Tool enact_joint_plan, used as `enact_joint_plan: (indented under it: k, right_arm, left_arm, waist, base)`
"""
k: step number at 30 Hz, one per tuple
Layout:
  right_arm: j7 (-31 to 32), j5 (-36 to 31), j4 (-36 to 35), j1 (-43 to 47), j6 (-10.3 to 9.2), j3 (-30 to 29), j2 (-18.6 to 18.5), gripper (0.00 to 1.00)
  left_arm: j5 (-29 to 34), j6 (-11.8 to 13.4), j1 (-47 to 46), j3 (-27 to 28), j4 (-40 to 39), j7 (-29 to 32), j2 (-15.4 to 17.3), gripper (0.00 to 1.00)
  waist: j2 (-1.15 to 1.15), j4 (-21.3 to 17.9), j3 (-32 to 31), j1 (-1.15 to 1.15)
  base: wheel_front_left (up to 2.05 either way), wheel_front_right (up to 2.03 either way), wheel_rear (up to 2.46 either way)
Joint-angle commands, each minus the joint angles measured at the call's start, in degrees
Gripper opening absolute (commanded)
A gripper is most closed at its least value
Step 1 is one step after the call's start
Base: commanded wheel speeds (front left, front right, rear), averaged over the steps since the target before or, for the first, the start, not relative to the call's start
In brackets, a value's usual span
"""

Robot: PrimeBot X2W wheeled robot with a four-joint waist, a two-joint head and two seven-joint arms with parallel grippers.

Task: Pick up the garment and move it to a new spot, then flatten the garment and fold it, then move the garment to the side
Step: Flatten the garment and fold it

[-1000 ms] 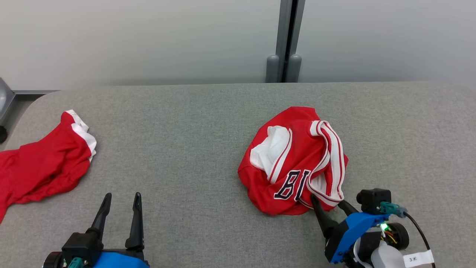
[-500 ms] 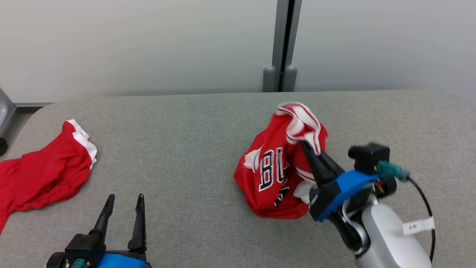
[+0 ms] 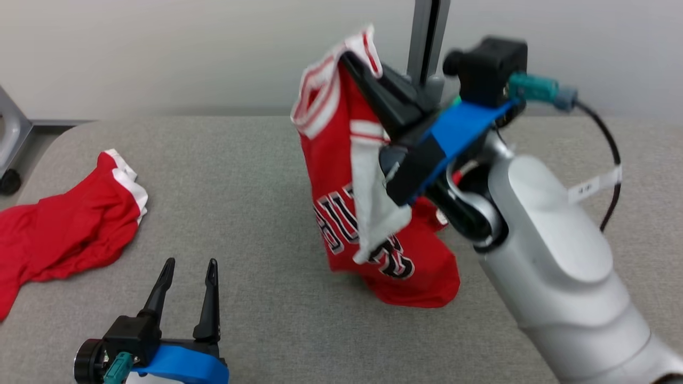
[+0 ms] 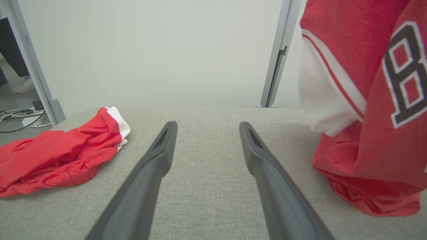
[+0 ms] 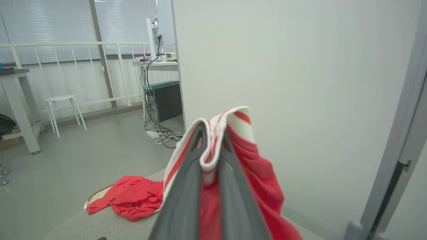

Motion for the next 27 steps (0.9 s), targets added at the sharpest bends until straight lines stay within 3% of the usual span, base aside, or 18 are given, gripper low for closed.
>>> enact_joint_plan:
  k: [1, 9, 13, 22, 27]
  right_arm:
    - [-0.81, 0.84, 0.63, -2.57, 0.03, 0.55, -0.17, 0.0]
    - [-11.63, 6.48, 7.92, -19.62, 0.02, 2.54, -0.2, 0.0]
    - [-16.04, 5.56, 13.08, -23.07, 0.02, 0.92, -0.19, 0.0]
    - [-16.83, -0.94, 26.55, -12.87, 0.03, -8.1, -0.2, 0.0]
    - [-15.01, -5.52, 27.31, -4.4, 0.03, -11.52, -1.97, 0.0]
  left_arm:
    - [0.03, -0.05, -0.83, -0.18, 0.04, -0.12, 0.02, 1.0]
    - [0.5, -0.44, -2.46, -0.57, 0.32, -0.14, -0.71, 1.0]
    - [0.58, -0.44, -2.64, -0.17, 0.08, -0.14, -0.85, 1.0]
    - [0.8, -0.47, -1.62, 0.85, -0.8, -0.14, -0.76, 1.0]
    - [0.91, -0.5, -1.73, 0.87, -0.7, -0.14, -0.73, 1.0]
  waist:
    - [-0.01, 0.85, 0.96, -0.01]
    - [-0.01, 2.85, 3.07, -0.01]
    - [-0.01, 2.71, 3.17, -0.01]
    - [-0.01, -0.37, 3.75, -0.01]
    - [-0.01, -1.81, 3.83, -0.01]
  base:
    - [0.0, 0.0, 0.0]
    - [0.0, 0.0, 0.0]
    - [0.0, 0.0, 0.0]
    - [0.0, 0.0, 0.0]
    - [0.0, 0.0, 0.0]
